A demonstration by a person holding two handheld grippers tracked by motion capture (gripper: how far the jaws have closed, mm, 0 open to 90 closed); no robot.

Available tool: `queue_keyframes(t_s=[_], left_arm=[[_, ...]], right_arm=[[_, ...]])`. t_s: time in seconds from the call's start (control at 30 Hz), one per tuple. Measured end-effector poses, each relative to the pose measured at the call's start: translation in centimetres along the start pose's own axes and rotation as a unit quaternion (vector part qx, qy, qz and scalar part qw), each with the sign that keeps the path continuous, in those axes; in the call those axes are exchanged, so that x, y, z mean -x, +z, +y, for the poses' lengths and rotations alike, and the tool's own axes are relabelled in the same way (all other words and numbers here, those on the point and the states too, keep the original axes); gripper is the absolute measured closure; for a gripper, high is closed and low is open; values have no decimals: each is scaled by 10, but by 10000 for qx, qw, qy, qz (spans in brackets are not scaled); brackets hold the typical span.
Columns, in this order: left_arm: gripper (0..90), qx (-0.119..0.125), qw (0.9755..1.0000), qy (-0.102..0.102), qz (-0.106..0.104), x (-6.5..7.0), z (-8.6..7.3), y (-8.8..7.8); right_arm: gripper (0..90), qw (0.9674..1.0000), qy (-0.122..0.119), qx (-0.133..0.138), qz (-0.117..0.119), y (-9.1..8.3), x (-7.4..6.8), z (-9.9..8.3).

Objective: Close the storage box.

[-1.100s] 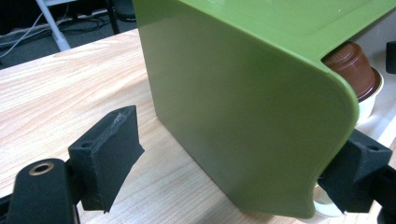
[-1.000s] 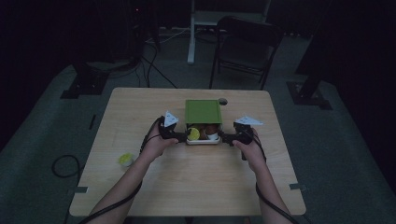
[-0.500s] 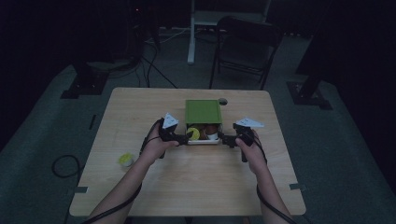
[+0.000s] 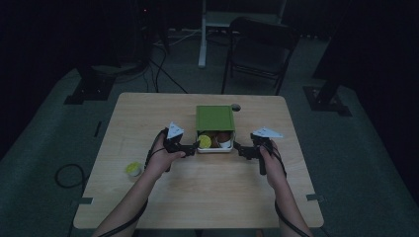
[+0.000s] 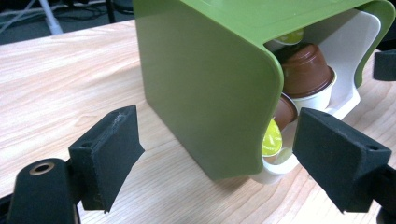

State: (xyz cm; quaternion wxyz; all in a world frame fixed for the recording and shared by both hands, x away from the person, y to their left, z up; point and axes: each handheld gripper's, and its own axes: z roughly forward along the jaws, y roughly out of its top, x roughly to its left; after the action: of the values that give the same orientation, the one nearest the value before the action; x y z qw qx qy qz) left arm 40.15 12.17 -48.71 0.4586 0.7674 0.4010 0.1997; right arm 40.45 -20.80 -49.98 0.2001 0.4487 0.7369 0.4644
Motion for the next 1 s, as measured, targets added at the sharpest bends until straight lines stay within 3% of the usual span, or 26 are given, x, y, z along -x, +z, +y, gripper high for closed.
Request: queue_keyframes(t_s=[0.63,1.0], left_arm=[[157,-190,9996,-178,61,5,-25,-13],[157,-335,9994,-94,67,13,-34,-23]], right_arm=[[118,9995,45,-131,-289,-23,14,-26],[119,9987,52,-253,-439,-32,18,-42]])
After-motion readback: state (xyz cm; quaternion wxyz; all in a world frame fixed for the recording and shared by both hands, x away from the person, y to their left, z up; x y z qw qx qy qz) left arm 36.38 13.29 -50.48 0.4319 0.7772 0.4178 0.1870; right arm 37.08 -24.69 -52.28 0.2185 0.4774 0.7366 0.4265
